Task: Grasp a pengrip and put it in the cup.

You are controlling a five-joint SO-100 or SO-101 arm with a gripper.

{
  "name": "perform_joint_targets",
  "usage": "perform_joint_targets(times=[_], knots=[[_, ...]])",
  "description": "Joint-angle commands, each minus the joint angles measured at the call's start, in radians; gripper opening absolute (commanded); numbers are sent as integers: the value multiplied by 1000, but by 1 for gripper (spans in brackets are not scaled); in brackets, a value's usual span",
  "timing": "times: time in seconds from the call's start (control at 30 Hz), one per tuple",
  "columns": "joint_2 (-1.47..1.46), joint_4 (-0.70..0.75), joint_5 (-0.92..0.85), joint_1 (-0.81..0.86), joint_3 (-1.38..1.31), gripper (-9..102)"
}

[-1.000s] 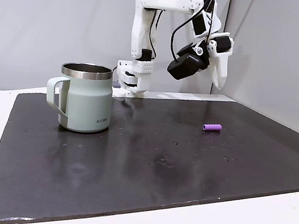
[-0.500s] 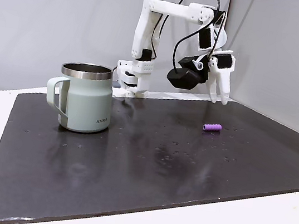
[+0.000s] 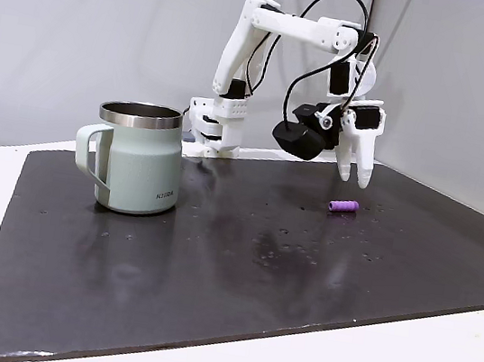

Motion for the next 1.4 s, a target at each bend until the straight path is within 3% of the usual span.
perform_joint_targets(times=[0.0, 1.0, 1.37], knots=[[-15, 32, 9, 20, -89, 20], [-259, 123, -21, 31, -275, 15], [-256, 129, -28, 43, -267, 4]])
